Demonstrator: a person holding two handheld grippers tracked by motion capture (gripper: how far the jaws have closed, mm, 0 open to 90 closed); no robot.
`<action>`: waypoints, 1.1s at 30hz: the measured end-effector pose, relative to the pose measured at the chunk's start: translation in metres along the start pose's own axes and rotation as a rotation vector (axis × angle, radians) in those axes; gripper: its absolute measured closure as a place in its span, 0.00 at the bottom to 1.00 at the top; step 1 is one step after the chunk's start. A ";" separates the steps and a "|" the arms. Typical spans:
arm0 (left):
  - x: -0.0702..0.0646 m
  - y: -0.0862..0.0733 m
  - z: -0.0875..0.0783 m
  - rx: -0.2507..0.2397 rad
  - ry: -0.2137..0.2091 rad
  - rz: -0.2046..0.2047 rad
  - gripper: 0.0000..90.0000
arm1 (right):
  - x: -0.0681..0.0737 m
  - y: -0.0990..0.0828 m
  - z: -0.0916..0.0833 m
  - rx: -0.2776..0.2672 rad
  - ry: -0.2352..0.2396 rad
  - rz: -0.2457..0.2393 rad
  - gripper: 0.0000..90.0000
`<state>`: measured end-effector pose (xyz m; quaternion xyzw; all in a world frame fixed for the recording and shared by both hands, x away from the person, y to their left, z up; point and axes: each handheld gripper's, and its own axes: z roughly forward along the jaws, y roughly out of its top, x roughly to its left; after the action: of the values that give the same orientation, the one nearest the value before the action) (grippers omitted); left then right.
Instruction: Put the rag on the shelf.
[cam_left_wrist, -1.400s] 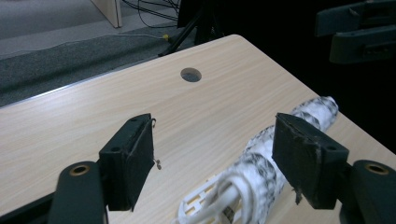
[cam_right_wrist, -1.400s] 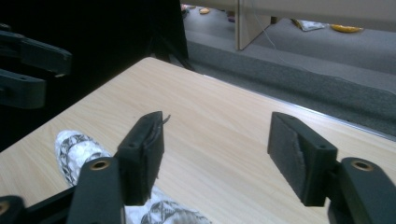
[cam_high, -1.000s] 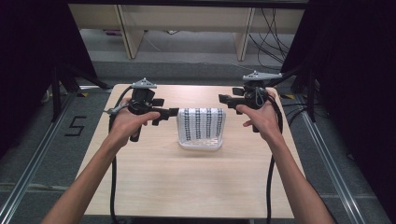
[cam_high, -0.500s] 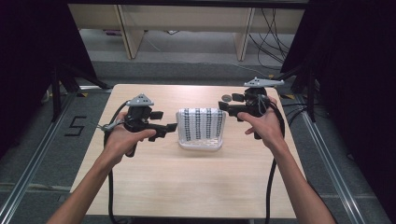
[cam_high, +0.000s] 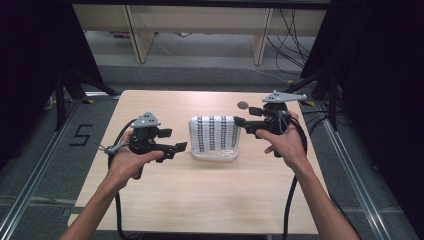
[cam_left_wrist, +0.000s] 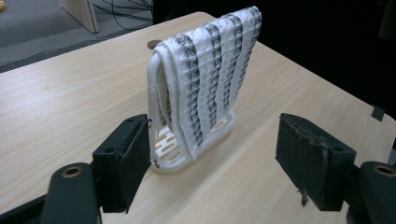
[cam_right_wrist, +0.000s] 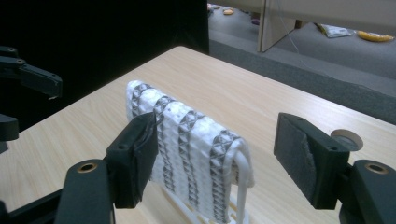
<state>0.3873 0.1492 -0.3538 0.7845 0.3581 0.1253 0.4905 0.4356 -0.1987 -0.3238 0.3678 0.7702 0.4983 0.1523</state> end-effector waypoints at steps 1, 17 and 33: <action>0.000 0.000 0.000 0.000 0.000 0.000 0.29 | 0.000 0.000 0.000 0.000 0.000 0.000 0.35; -0.006 -0.015 -0.003 0.000 -0.019 -0.009 0.28 | 0.008 -0.013 -0.011 -0.017 0.016 -0.005 0.33; -0.013 -0.026 -0.004 0.002 -0.039 0.002 0.25 | 0.010 -0.024 -0.017 -0.019 0.011 -0.021 0.25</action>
<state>0.3644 0.1502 -0.3718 0.7875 0.3480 0.1101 0.4965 0.4083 -0.2083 -0.3352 0.3557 0.7699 0.5061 0.1569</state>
